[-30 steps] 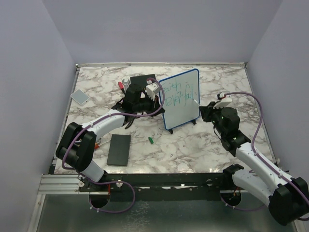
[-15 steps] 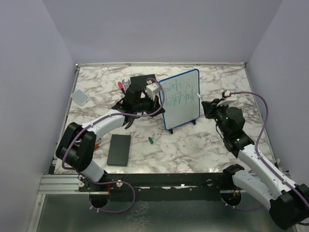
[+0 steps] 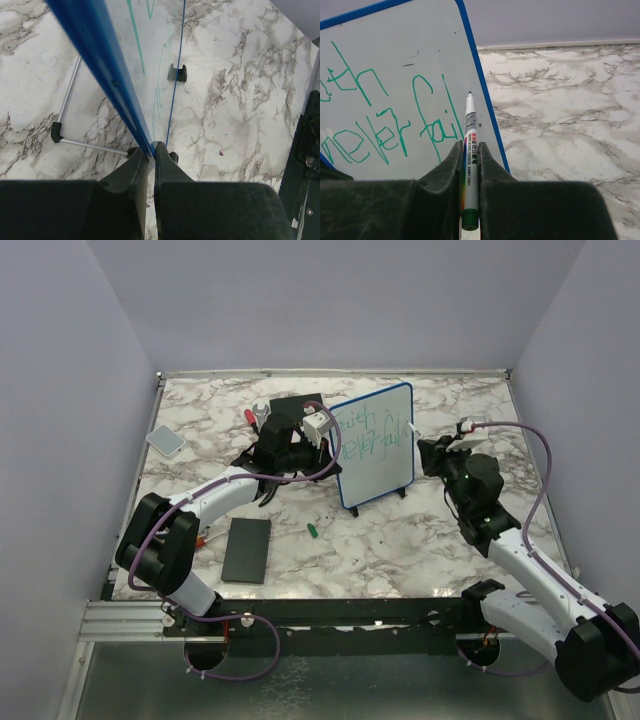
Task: Write a sentence on the whiteboard
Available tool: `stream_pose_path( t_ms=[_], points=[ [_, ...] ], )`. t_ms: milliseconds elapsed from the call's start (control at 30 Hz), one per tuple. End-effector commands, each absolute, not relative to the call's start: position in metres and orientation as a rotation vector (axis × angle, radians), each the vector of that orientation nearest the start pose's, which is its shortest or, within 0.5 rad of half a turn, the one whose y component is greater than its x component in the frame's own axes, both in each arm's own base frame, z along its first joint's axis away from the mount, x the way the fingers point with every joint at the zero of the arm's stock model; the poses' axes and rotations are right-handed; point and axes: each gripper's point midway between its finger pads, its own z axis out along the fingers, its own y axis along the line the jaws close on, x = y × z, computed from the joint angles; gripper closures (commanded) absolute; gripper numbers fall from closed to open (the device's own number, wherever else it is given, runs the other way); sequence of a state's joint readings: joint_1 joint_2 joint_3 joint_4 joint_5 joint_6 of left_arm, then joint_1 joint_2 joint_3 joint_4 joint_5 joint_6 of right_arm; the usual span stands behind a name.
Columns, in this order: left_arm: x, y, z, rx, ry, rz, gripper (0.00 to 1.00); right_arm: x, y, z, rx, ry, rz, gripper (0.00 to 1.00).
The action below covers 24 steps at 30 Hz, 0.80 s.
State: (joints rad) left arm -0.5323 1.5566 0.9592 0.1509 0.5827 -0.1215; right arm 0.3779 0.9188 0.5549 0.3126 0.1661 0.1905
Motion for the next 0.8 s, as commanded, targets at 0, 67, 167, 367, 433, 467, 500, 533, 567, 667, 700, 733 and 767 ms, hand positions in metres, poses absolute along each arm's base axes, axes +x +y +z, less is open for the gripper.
stream_pose_path(
  t_ms=[0, 67, 167, 367, 433, 467, 500, 533, 567, 667, 700, 733, 767],
  points=[
    [0.314, -0.299, 0.134, 0.814, 2.018, -0.956, 1.00, 0.347, 0.114, 0.255, -0.038, 1.585, 0.296, 0.99],
    [0.314, -0.299, 0.134, 0.812, 2.018, -0.954, 1.00, 0.347, 0.117, 0.254, -0.056, 1.589, 0.309, 0.99],
    [0.314, -0.299, 0.134, 0.812, 2.018, -0.955, 1.00, 0.346, 0.120, 0.251, -0.070, 1.598, 0.324, 1.00],
    [0.314, -0.299, 0.134, 0.812, 2.016, -0.954, 1.00, 0.340, 0.126, 0.238, -0.082, 1.637, 0.365, 0.99],
    [0.314, -0.299, 0.135, 0.812, 2.016, -0.955, 1.00, 0.337, 0.128, 0.232, -0.080, 1.654, 0.382, 1.00],
    [0.314, -0.299, 0.135, 0.812, 2.016, -0.955, 1.00, 0.336, 0.128, 0.228, -0.078, 1.664, 0.390, 0.99],
    [0.314, -0.299, 0.135, 0.812, 2.016, -0.955, 1.00, 0.334, 0.128, 0.225, -0.075, 1.672, 0.395, 0.99],
    [0.314, -0.299, 0.135, 0.812, 2.016, -0.955, 1.00, 0.333, 0.129, 0.221, -0.075, 1.683, 0.400, 0.99],
    [0.314, -0.299, 0.135, 0.812, 2.016, -0.955, 1.00, 0.331, 0.129, 0.217, -0.073, 1.693, 0.404, 0.99],
    [0.314, -0.299, 0.135, 0.811, 2.017, -0.956, 1.00, 0.328, 0.128, 0.208, -0.059, 1.716, 0.405, 0.99],
    [0.314, -0.299, 0.135, 0.811, 2.017, -0.956, 1.00, 0.327, 0.126, 0.206, -0.052, 1.723, 0.400, 0.99],
    [0.314, -0.299, 0.135, 0.811, 2.016, -0.955, 1.00, 0.326, 0.125, 0.203, -0.047, 1.732, 0.395, 0.99],
    [0.314, -0.299, 0.135, 0.811, 2.016, -0.956, 1.00, 0.325, 0.122, 0.201, -0.039, 1.739, 0.385, 0.99]
  ],
)
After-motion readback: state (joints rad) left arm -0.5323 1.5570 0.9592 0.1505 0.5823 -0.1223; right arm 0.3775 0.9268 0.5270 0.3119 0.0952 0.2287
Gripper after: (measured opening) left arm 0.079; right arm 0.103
